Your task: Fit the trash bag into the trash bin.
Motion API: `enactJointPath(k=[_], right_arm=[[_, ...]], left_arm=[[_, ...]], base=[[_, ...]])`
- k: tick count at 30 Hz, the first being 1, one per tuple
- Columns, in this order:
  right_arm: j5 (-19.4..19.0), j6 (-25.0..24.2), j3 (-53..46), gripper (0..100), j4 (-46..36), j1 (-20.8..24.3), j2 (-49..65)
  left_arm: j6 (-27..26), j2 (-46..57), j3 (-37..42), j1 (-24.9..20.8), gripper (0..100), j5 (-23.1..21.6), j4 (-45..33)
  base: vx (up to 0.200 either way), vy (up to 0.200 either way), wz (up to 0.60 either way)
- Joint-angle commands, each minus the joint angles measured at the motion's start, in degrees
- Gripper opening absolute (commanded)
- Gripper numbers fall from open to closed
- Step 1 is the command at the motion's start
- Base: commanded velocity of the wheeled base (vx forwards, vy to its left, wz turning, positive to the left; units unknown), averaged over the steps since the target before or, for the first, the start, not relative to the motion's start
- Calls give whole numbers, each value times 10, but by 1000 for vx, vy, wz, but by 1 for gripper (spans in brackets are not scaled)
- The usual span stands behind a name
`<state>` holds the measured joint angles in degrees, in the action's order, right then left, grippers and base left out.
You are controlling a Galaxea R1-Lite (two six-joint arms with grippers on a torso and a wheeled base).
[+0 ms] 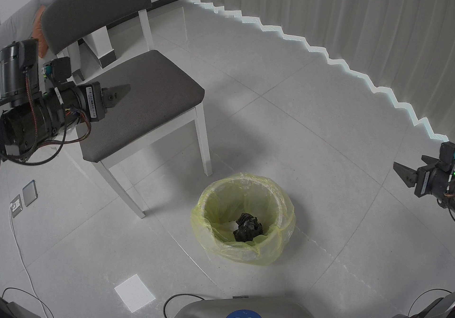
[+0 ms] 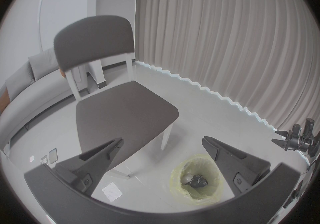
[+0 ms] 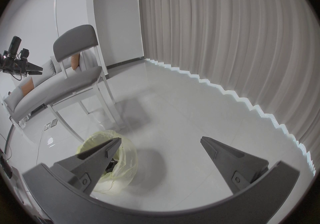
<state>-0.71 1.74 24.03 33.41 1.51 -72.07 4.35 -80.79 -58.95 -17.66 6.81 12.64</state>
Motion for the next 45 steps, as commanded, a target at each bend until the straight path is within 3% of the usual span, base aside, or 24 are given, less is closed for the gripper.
enactJointPath(k=[1, 6, 9, 11, 14, 23, 31, 45], right_arm=[[-49, 0, 43, 100, -99, -44, 153], [-57, 1, 70, 100, -157, -48, 206], [-62, -2, 71, 100, -201, -47, 252], [-83, -8, 70, 100, -234, -58, 283], [-126, -9, 70, 100, -287, -54, 347], [-127, -20, 64, 100, -363, -52, 445], [-127, -26, 65, 100, -461, 13, 577], [-127, -25, 61, 100, -498, -5, 699]], left_arm=[[0, 63, 42, 4, 100, 2, 21], [1, 84, 46, 31, 100, -13, 19], [-3, 115, 66, 21, 100, -15, 18], [-4, 135, 86, 0, 100, -7, 20], [1, 164, 118, 8, 100, -1, 20], [-7, 250, 179, 11, 100, 0, 18], [-6, 363, 248, 32, 100, -7, 13], [-5, 535, 346, 62, 100, -37, 12]], base=[[0, 0, 0], [0, 0, 0], [0, 0, 0], [0, 0, 0], [0, 0, 0], [0, 0, 0], [0, 0, 0], [0, 0, 0]])
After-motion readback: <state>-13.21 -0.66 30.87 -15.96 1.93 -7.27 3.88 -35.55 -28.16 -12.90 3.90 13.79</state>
